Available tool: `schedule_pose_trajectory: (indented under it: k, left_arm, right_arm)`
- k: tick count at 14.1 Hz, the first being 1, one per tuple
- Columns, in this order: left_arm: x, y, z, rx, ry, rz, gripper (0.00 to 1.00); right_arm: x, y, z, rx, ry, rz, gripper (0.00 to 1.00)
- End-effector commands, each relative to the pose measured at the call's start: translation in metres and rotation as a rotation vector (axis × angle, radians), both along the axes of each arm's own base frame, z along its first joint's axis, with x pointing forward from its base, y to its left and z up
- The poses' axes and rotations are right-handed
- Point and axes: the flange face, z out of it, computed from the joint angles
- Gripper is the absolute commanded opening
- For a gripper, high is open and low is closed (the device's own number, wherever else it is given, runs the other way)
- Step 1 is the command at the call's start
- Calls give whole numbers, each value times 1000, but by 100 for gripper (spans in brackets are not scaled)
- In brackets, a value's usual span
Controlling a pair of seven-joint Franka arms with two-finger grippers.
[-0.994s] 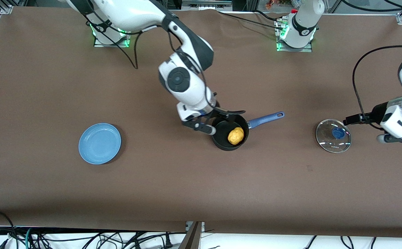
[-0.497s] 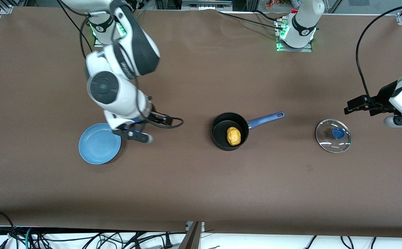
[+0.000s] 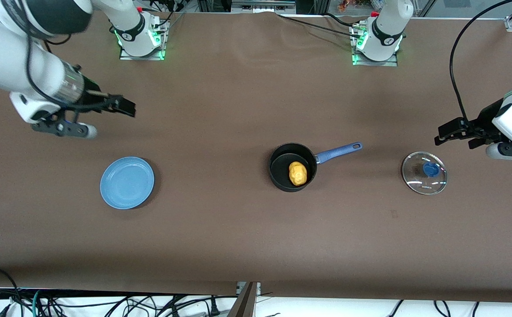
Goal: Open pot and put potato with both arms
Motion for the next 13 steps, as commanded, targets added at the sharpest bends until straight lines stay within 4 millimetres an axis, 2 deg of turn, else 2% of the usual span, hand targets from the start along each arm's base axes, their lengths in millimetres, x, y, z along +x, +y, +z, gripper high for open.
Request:
schedule_pose_trajectory:
  k: [1, 3, 5, 6, 7, 9, 11, 13]
  left_arm:
    - [13, 22, -20, -13, 8, 14, 100]
    - [5, 28, -20, 12, 48, 6, 100]
    - [-3, 17, -16, 25, 114, -18, 100]
    - [-3, 11, -6, 90, 116, -48, 100]
    - [-4, -3, -5, 130, 125, -79, 100]
    - [-5, -7, -6, 107, 130, -78, 100]
    - [-12, -12, 4, 47, 130, 5, 100]
    - [-14, -14, 6, 54, 142, 71, 100]
  right_arm:
    - [-24, -14, 8, -24, -8, 80, 100]
    - [-29, -34, 14, -15, -14, 97, 100]
    - [-30, -50, 19, -23, -24, 124, 100]
    - [-30, -59, 22, -22, -27, 133, 100]
    - [-29, -65, 21, -21, -27, 142, 100]
    - [-26, -77, 19, -24, -34, 163, 100]
    - [-25, -87, 16, -44, -36, 170, 100]
    - [-23, -91, 18, -44, -45, 193, 100]
